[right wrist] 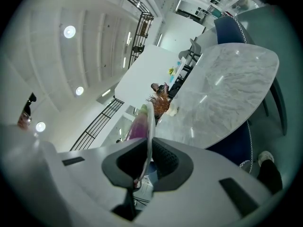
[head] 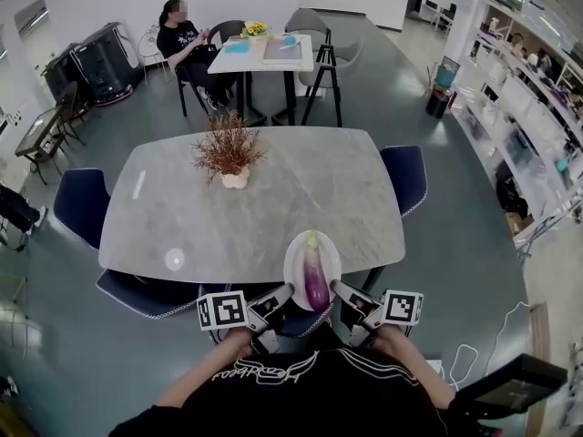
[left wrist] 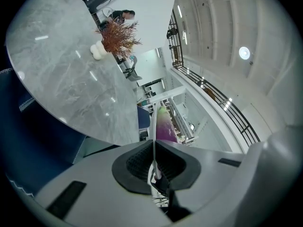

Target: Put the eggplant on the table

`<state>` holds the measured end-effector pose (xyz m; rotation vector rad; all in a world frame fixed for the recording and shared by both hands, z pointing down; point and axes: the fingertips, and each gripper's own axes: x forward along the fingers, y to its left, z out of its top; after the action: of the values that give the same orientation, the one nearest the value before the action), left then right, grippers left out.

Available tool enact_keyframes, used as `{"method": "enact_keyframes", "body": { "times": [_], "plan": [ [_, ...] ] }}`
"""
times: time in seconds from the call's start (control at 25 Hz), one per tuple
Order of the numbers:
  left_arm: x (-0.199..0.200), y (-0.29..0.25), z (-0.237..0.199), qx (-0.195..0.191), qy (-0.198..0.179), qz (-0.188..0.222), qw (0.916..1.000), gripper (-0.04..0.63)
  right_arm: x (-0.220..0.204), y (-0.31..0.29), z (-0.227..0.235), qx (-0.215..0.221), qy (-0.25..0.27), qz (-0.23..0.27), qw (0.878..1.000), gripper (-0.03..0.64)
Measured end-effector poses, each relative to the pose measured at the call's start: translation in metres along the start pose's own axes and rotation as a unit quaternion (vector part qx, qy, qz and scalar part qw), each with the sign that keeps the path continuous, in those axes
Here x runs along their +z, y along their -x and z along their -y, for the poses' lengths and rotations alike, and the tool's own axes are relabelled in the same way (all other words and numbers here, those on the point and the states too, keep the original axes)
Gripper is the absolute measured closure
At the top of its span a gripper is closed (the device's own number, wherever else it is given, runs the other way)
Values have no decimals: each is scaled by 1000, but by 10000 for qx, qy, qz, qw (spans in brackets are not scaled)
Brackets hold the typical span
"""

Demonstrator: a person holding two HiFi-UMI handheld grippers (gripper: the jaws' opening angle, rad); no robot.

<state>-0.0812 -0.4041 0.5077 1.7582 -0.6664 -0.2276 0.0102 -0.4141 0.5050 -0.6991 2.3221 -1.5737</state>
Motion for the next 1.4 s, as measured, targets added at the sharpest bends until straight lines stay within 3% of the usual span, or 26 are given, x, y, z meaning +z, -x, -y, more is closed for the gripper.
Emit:
{"method": "enact_keyframes", "body": {
  "times": [0.72, 1.4],
  "plan": [
    [51, -75, -12, 239, 134, 108, 9996, 575, 80, -17, 48, -83, -185, -158, 9997, 578],
    [98, -135, -67, 651, 372, 74, 9972, 575, 132, -53, 118, -449, -258, -524, 9973, 578]
  ]
}}
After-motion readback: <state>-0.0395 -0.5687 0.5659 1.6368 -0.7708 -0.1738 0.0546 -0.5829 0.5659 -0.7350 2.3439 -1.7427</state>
